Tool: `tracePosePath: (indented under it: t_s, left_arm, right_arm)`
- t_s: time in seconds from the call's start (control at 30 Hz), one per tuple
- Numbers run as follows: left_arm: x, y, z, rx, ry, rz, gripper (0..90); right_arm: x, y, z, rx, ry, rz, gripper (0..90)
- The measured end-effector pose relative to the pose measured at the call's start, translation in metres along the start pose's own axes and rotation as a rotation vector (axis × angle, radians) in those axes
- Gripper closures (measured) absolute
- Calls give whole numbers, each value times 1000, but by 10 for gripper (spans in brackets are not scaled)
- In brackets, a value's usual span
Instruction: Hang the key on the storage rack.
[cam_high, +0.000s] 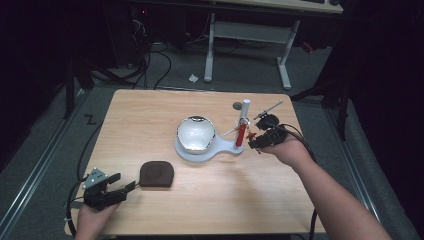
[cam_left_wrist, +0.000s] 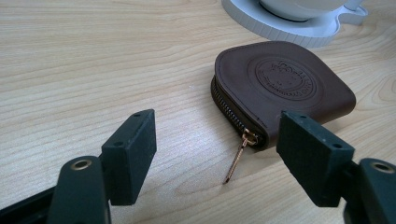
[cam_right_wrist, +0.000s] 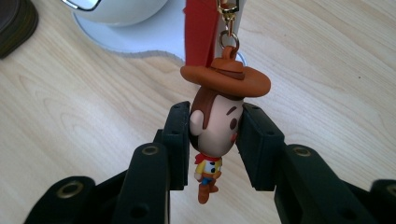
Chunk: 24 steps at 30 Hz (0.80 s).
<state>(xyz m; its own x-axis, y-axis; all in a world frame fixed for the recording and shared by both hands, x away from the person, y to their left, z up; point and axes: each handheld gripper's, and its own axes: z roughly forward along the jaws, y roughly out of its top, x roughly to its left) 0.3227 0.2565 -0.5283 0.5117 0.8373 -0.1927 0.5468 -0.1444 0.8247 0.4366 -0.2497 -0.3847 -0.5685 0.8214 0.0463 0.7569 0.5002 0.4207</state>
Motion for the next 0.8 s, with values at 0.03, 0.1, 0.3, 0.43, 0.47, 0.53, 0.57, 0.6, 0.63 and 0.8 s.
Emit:
tracePosePath:
  t_s: [0.03, 0.1, 0.3, 0.43, 0.47, 0.53, 0.57, 0.6, 0.63, 0.8]
  left_arm:
    - [0, 0, 0, 0, 0, 0, 291]
    - [0, 0, 0, 0, 0, 0, 291]
    - [0, 0, 1, 2, 0, 0, 291]
    - [0, 0, 1, 1, 1, 1, 291]
    - [0, 0, 1, 1, 2, 1, 291]
    - [0, 0, 1, 1, 2, 1, 291]
    - [0, 0, 1, 1, 3, 0, 291]
    - [0, 0, 1, 0, 3, 0, 291]
    - [0, 1, 1, 0, 3, -1, 291]
    - [-1, 1, 1, 0, 5, 3, 291]
  right_arm:
    - [-1, 0, 3, -9, 2, 2, 659]
    - [-2, 0, 7, -16, 4, 11, 659]
    - [-2, -2, 13, -13, 8, 15, 639]
    - [-2, -4, 9, -17, 5, 16, 637]
    - [-2, -4, 7, -15, 1, 26, 637]
    - [-4, -6, 5, -21, -7, 20, 635]
    - [-4, -7, 3, -23, -10, 24, 633]
    - [-4, -8, 2, -24, -13, 27, 631]
    - [-5, -9, 0, -29, -16, 22, 626]
    - [-5, -16, -7, -44, -32, 29, 592]
